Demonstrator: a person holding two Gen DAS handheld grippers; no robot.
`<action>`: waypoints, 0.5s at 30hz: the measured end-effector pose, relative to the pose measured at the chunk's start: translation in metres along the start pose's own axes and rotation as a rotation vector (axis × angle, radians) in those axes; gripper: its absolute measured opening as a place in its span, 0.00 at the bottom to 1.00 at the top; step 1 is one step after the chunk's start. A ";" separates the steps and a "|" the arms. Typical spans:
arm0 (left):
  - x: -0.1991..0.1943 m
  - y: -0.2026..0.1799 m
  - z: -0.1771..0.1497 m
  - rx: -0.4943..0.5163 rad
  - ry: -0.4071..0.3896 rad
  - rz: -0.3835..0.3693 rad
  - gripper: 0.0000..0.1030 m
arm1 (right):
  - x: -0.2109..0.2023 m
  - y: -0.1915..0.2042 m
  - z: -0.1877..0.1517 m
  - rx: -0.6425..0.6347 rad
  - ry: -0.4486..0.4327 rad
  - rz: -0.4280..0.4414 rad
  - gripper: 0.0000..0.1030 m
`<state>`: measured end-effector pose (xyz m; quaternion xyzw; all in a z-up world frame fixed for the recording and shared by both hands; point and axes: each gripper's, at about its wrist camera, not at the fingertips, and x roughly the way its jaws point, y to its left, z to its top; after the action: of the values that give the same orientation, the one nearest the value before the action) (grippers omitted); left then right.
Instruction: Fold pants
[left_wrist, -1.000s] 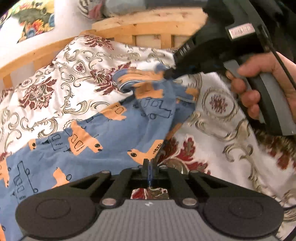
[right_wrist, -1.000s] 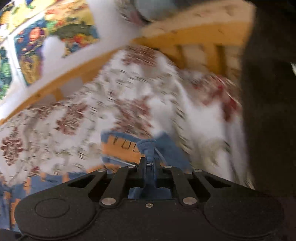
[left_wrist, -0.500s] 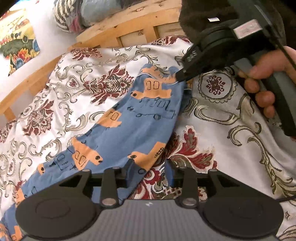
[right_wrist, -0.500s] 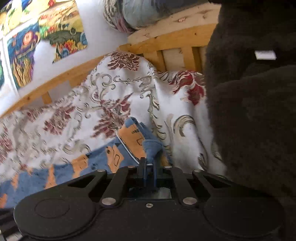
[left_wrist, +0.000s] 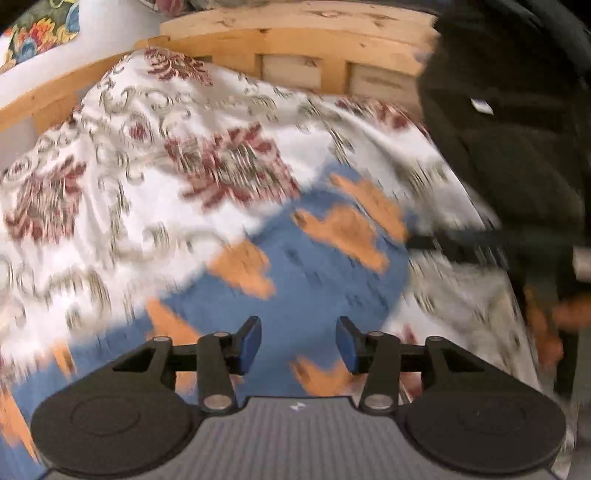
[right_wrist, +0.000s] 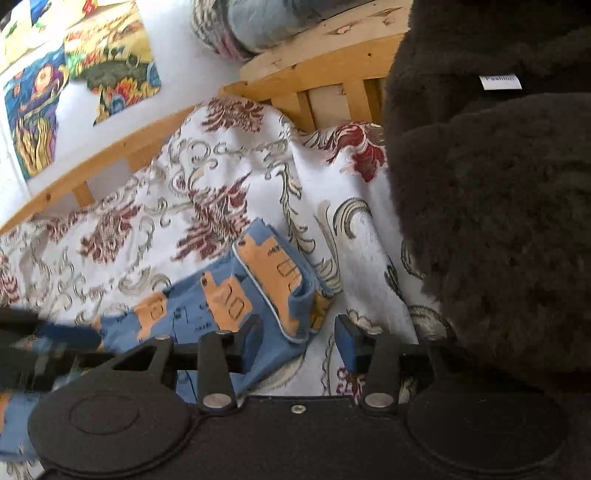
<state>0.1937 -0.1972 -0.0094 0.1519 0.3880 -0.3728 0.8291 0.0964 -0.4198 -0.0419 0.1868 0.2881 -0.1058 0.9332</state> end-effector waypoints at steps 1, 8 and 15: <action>0.006 0.004 0.014 0.005 0.007 0.000 0.49 | 0.003 -0.001 0.002 0.009 -0.003 -0.001 0.43; 0.087 0.010 0.108 0.066 0.062 -0.107 0.50 | 0.018 -0.011 0.004 0.041 -0.003 0.001 0.30; 0.147 0.022 0.140 -0.001 0.173 -0.282 0.49 | 0.022 -0.014 0.005 0.061 0.010 0.017 0.16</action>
<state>0.3462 -0.3317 -0.0297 0.1270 0.4757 -0.4706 0.7322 0.1122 -0.4368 -0.0545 0.2180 0.2877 -0.1056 0.9266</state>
